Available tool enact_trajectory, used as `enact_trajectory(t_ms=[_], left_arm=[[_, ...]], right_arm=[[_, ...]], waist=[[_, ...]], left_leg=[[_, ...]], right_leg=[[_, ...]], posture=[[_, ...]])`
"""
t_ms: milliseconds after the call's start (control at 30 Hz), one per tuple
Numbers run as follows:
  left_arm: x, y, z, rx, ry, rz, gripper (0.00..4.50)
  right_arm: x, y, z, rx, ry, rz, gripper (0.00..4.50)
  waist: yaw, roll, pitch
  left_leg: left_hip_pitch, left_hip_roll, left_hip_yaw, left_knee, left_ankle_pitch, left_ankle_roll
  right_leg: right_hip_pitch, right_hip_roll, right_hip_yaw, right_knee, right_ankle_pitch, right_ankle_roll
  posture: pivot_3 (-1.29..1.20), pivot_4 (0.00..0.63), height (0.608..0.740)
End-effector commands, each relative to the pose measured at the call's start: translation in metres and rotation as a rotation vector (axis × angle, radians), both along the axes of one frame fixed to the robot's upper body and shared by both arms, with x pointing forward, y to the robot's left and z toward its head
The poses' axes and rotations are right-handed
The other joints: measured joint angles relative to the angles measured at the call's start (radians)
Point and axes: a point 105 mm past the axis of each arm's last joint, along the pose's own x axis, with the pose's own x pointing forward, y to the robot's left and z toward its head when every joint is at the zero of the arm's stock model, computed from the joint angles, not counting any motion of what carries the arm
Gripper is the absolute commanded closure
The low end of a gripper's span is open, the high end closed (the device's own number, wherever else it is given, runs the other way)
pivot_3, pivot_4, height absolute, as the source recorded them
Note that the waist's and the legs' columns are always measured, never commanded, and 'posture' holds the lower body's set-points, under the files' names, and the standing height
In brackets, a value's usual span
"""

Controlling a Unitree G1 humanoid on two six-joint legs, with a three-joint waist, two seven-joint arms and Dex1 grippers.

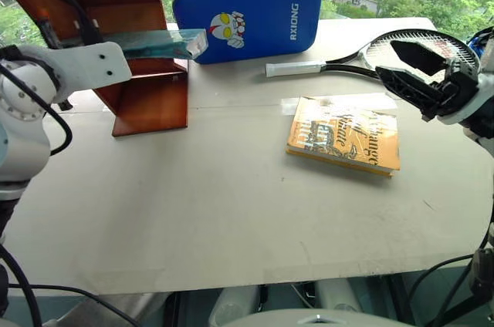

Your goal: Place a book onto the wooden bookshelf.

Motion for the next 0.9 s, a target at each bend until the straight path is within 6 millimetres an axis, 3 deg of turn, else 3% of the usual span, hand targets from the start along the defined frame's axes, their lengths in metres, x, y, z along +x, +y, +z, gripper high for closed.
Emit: enact_trajectory(t_ms=[33, 133, 333, 533, 633, 733, 833, 900], left_arm=[[-0.012, 0.006, 0.024, -0.003, -0.085, 0.047, 1.58], [-0.016, 0.012, 0.027, -0.01, -0.118, 0.08, 0.11], [-0.019, 0.005, 0.03, -0.054, -0.229, 0.049, 0.04], [-0.023, -0.021, 0.047, -0.04, -0.444, -0.073, 0.04], [-0.021, -0.043, 0.008, -0.14, -0.459, -0.158, 0.04], [-0.027, -0.071, -0.016, -0.194, -0.561, -0.274, 0.04], [-0.033, -0.093, -0.041, -0.369, -0.618, -0.347, 0.04], [-0.032, -0.111, -0.071, -0.616, -0.542, -0.398, 0.04]], right_arm=[[-0.003, 0.002, 0.009, 0.001, -0.056, 0.001, 0.0], [-0.001, 0.001, 0.01, 0.011, -0.064, -0.016, 0.0], [0.003, 0.001, 0.005, 0.01, -0.062, -0.027, 0.0], [0.003, -0.001, 0.001, -0.012, -0.065, -0.04, 0.0], [0.005, -0.004, -0.003, -0.036, -0.078, -0.062, 0.0], [0.003, -0.006, -0.006, -0.027, -0.072, -0.076, 0.0], [0.001, -0.009, -0.016, -0.057, -0.056, -0.099, 0.0], [-0.001, -0.015, -0.023, -0.071, -0.039, -0.125, 0.0]], waist=[[-0.002, 0.0, 0.0], [-0.002, 0.0, 0.0], [0.0, 0.0, 0.0], [0.002, 0.0, 0.0], [0.004, 0.003, -0.002], [0.004, 0.003, -0.002], [0.014, 0.001, -0.002], [0.019, 0.002, -0.002]], left_leg=[[0.0, 0.0, 0.0, 0.0, 0.0, 0.0], [0.0, 0.0, 0.0, 0.0, 0.0, 0.0], [0.0, 0.0, 0.0, 0.001, 0.0, 0.0], [0.0, 0.0, 0.0, 0.001, 0.0, 0.0], [0.0, 0.0, 0.001, 0.001, 0.0, 0.0], [0.001, 0.0, 0.002, 0.002, 0.0, 0.0], [0.0, 0.0, 0.002, 0.004, 0.0, 0.0], [-0.001, 0.0, 0.001, 0.007, 0.0, 0.0]], right_leg=[[0.0, 0.0, 0.0, 0.0, 0.0, 0.0], [0.0, 0.0, 0.0, 0.0, 0.0, 0.0], [0.0, 0.0, 0.0, 0.0, 0.0, 0.0], [0.0, 0.0, 0.0, 0.0, 0.0, 0.0], [0.0, -0.001, 0.001, 0.001, 0.0, 0.0], [0.0, 0.0, 0.002, 0.001, 0.0, 0.0], [0.0, 0.0, 0.001, 0.002, 0.0, 0.0], [0.001, -0.001, 0.001, 0.003, 0.0, 0.0]], posture=[[0.0, 0.15, 0.74], [0.0, 0.15, 0.74], [0.0, 0.15, 0.74], [0.0, 0.15, 0.74], [0.0, 0.15, 0.74], [0.0, 0.15, 0.74], [0.0, 0.15, 0.74], [0.0, 0.15, 0.74]])
